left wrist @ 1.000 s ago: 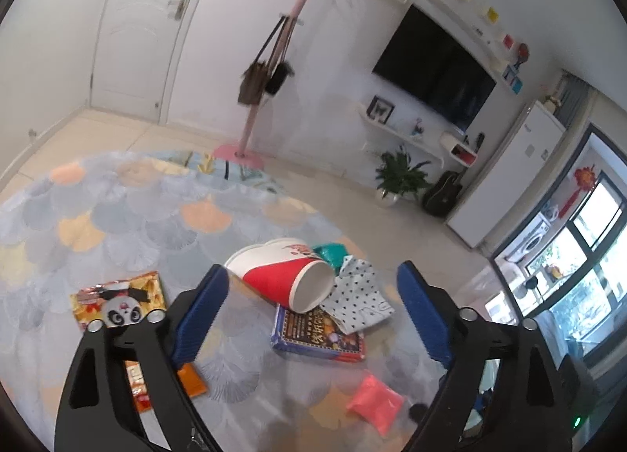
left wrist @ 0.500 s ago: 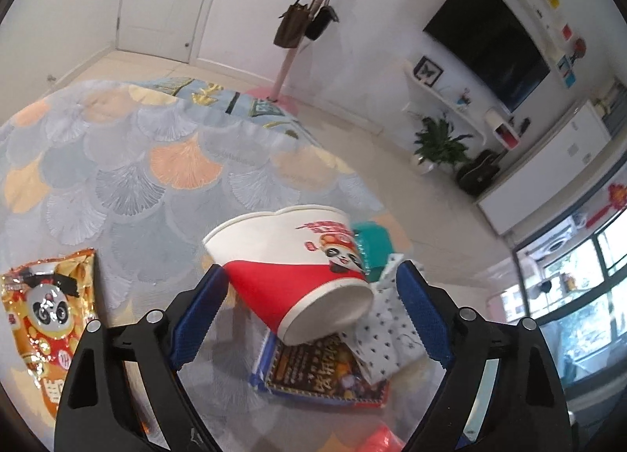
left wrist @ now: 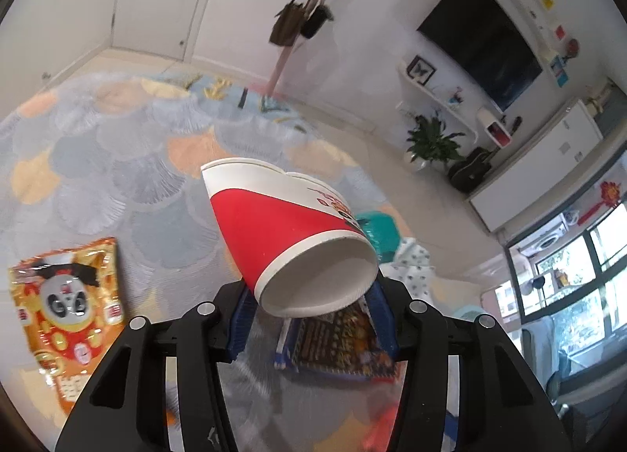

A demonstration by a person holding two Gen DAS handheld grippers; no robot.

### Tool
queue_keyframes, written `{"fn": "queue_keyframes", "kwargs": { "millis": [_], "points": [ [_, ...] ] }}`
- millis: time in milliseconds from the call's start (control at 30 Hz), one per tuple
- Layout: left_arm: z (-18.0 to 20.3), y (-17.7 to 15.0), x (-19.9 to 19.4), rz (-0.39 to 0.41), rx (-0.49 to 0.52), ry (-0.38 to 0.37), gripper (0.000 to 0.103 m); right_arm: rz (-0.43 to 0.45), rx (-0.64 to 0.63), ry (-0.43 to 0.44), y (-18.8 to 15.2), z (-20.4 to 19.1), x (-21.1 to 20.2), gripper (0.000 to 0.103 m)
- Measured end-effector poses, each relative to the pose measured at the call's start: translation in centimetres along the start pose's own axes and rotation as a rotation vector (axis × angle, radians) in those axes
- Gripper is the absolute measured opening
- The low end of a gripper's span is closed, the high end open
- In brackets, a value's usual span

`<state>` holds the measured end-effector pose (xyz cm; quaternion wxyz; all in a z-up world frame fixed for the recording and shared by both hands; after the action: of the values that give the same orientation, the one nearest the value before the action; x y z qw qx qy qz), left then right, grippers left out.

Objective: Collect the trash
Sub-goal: 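Grasp the red-and-white paper cup with the left tool while the right tool grasps the pink packet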

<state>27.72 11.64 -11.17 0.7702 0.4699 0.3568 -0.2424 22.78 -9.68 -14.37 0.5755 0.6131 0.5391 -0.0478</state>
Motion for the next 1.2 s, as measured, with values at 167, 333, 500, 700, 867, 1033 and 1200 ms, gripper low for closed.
{"fn": "queue_keyframes", "kwargs": {
  "millis": [167,333,500,700,867,1033,1200],
  "points": [
    [-1.1,-1.3,-3.9,0.066,0.014,-0.017,0.049,-0.006,-0.009,0.005,-0.2,-0.2,0.0,0.067],
    [-2.6,-3.1,-7.8,0.121,0.024,-0.018,0.049,-0.025,-0.046,-0.043,-0.2,-1.1,0.3,0.054],
    [-3.5,-6.2,-10.4,0.133,0.061,-0.036,0.049,-0.020,-0.063,-0.097,-1.5,-2.8,-0.2,0.051],
    [-4.6,-11.6,-10.6,0.084,0.132,-0.036,0.049,-0.022,-0.004,-0.100,-3.0,-3.4,-1.9,0.051],
    [-5.9,-14.3,-9.5,0.038,0.162,-0.012,0.049,-0.028,0.057,-0.072,-4.4,-3.0,-2.7,0.051],
    [-7.1,-14.8,-9.5,0.017,0.162,-0.028,0.071,-0.036,0.057,-0.081,-5.0,-3.5,-2.9,0.051],
    [-9.5,-14.6,-10.4,0.020,0.058,-0.048,0.081,-0.030,0.052,-0.078,-5.5,-3.7,-3.3,0.063]
  ]
}}
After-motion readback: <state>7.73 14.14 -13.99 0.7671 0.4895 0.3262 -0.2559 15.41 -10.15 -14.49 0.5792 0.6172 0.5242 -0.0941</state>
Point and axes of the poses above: each gripper's, at about its wrist camera, not at the fingertips, and x roughly the way its jaws point, z to its right, y to its top, the point moved 1 cm from there along x, roughly the way its jaws point, and after that the axes turned 11 degrees about y, right-handed, at the moved point
